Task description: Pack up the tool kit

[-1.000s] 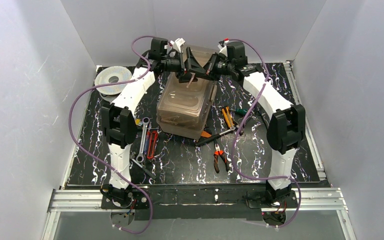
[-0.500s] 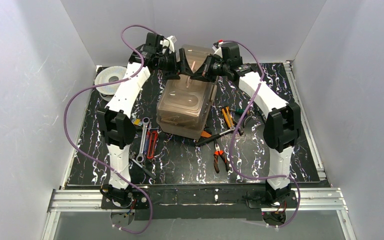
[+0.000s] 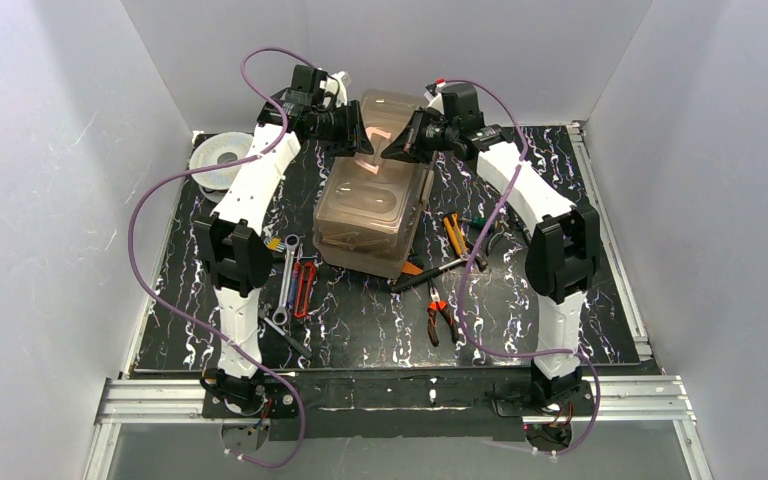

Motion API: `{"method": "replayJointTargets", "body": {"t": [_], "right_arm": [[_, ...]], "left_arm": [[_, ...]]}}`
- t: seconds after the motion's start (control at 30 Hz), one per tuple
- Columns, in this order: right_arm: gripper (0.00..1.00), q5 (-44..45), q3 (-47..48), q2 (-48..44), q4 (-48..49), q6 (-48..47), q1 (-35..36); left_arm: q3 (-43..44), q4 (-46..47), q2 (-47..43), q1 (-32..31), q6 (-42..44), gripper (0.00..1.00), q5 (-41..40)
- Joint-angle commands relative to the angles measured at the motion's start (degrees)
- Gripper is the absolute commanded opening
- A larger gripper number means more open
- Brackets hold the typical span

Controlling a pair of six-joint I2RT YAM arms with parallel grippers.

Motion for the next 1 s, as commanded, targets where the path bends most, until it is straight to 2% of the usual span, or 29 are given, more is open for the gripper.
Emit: {"method": "replayJointTargets", "body": {"t": [0.0, 0.07, 0.17, 0.3, 0.37, 0.5, 0.57, 0.63, 0.7, 0.87, 0.97], "right_arm": [[0.01, 1.4, -2.7, -6.0, 0.0, -2.0, -1.8], [0.01, 1.0, -6.4, -8.5, 1.3, -2.0, -3.4], [0.01, 0.8, -11.9, -12.7, 3.2, -2.0, -6.0], [0.03, 1.7, -21.2, -18.0, 4.9, -3.2, -9.5], [0.16, 1.4, -26.9, -20.6, 7.4, -3.2, -11.2], [0.62, 0.4, -35.9, -23.3, 12.9, -2.5, -13.8], [0.73, -0.5, -37.5, -23.1, 14.7, -2.2, -14.3], [0.78, -3.4, -38.7, -22.0, 17.5, -0.4, -14.8], [0.81, -6.8, -40.7, -20.2, 25.1, 3.2, -15.2], [0.84, -9.3, -43.1, -15.0, 38.7, 9.8, -15.4], [0.85, -11.6, -44.5, -11.1, 50.4, 16.6, -15.8]], "left_arm": [[0.0, 0.4, -1.6, 0.2, 1.2, 0.41, 2.0], [-1.0, 1.3, -1.9, 0.1, 1.1, 0.37, 2.4], [-2.1, 3.0, -2.2, 0.2, 0.3, 0.25, 3.4], [-2.9, 5.2, -2.2, 0.1, -1.4, 0.19, 5.4], [-3.4, 6.1, -2.3, 0.1, -2.0, 0.15, 6.1], [-6.1, 9.4, -4.1, 0.1, -3.0, 0.02, 6.8], [-7.2, 10.7, -4.9, 0.1, -3.3, 0.00, 6.8], [-7.9, 11.3, -5.6, 0.1, -3.3, 0.00, 6.3], [-8.4, 11.3, -6.1, 0.1, -3.0, 0.00, 5.6], [-10.5, 11.8, -7.5, 0.1, -2.5, 0.00, 4.7], [-12.8, 12.8, -8.4, 0.1, -2.5, 0.00, 3.8]]}}
